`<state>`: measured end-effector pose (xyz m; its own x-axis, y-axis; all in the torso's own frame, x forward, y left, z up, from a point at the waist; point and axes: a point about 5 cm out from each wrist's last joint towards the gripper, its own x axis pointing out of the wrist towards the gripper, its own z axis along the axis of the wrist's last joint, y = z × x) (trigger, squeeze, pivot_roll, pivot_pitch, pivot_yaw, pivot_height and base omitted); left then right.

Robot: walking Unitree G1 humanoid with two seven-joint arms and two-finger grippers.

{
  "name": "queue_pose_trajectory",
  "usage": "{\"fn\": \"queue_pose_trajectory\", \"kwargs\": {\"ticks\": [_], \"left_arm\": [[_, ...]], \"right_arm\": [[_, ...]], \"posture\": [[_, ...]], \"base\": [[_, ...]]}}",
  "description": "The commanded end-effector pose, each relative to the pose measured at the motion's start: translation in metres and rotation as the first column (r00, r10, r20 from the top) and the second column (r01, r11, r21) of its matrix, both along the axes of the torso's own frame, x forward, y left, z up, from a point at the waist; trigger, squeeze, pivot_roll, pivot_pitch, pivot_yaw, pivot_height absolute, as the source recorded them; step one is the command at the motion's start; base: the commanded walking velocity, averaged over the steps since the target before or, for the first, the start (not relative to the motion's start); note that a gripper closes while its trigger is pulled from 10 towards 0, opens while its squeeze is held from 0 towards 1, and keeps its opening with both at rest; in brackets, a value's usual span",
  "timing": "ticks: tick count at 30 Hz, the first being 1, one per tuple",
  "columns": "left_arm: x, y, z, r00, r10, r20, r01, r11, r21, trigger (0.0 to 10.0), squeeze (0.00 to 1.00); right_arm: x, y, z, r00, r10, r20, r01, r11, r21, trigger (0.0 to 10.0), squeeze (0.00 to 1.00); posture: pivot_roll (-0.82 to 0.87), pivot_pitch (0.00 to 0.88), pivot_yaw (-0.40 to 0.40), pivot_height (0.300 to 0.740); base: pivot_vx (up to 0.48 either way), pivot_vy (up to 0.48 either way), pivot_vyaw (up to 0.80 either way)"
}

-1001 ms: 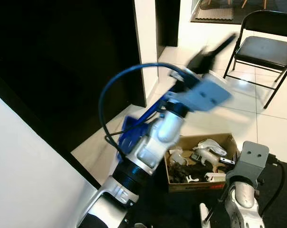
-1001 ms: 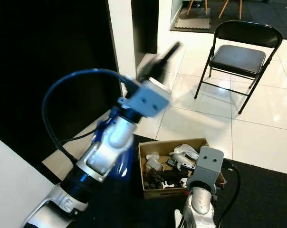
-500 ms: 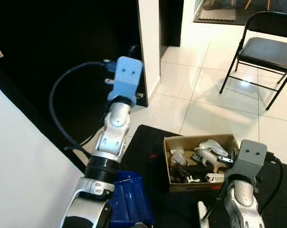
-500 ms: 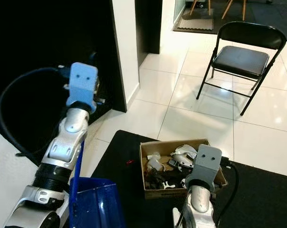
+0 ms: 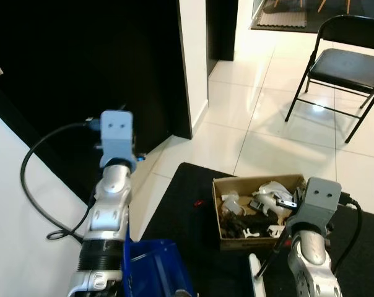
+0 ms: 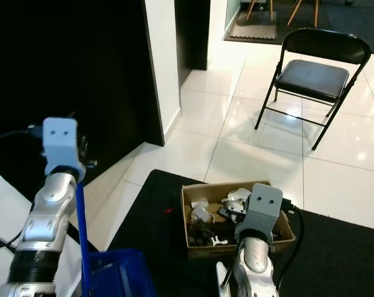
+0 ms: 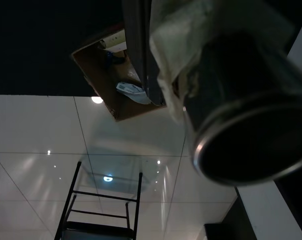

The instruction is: Sweep floor

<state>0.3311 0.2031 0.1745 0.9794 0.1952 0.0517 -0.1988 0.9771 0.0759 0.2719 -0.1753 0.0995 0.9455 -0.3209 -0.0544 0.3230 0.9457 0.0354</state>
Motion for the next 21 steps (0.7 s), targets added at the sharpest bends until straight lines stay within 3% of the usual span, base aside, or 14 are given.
{"fn": "queue_pose_trajectory", "kwargs": {"ticks": [1,5,7,12,16,21], "left_arm": [[-0.002,0.009,0.001,1.0,0.015,-0.005,-0.015,1.0,-0.02,10.0,0.0],[0.001,0.01,0.0,0.999,0.032,-0.019,-0.032,0.998,-0.051,10.0,0.0],[0.008,0.001,0.001,0.999,-0.02,-0.038,0.018,0.998,-0.068,10.0,0.0],[0.009,-0.021,-0.012,0.979,-0.169,-0.115,0.165,0.985,-0.04,10.0,0.0],[0.007,-0.026,-0.026,0.956,-0.216,-0.197,0.219,0.976,-0.008,10.0,0.0],[0.01,-0.028,-0.033,0.95,-0.218,-0.224,0.226,0.974,0.009,10.0,0.0]], "right_arm": [[-0.001,0.004,-0.002,1.0,0.012,-0.002,-0.012,1.0,0.009,10.0,0.0],[0.001,0.005,-0.003,1.0,0.017,-0.004,-0.017,1.0,0.01,10.0,0.0],[0.002,0.007,-0.003,1.0,0.022,-0.006,-0.022,1.0,0.011,10.0,0.0],[0.002,0.007,-0.004,1.0,0.022,-0.007,-0.022,1.0,0.01,10.0,0.0],[0.002,0.006,-0.005,1.0,0.017,-0.007,-0.017,1.0,0.01,10.0,0.0],[0.001,0.006,-0.006,1.0,0.015,-0.007,-0.015,1.0,0.011,10.0,0.0]], "posture": [[-0.01,0.148,0.08,0.74],[-0.01,0.142,0.077,0.74],[-0.01,0.138,0.078,0.74],[-0.01,0.133,0.084,0.74],[-0.02,0.131,0.089,0.74],[-0.02,0.13,0.086,0.74]], "base": [[0.0,0.0,0.0],[0.0,0.0,0.0],[0.0,0.0,0.0],[0.0,0.0,0.0],[0.0,0.0,0.0],[0.0,0.0,0.0]]}}
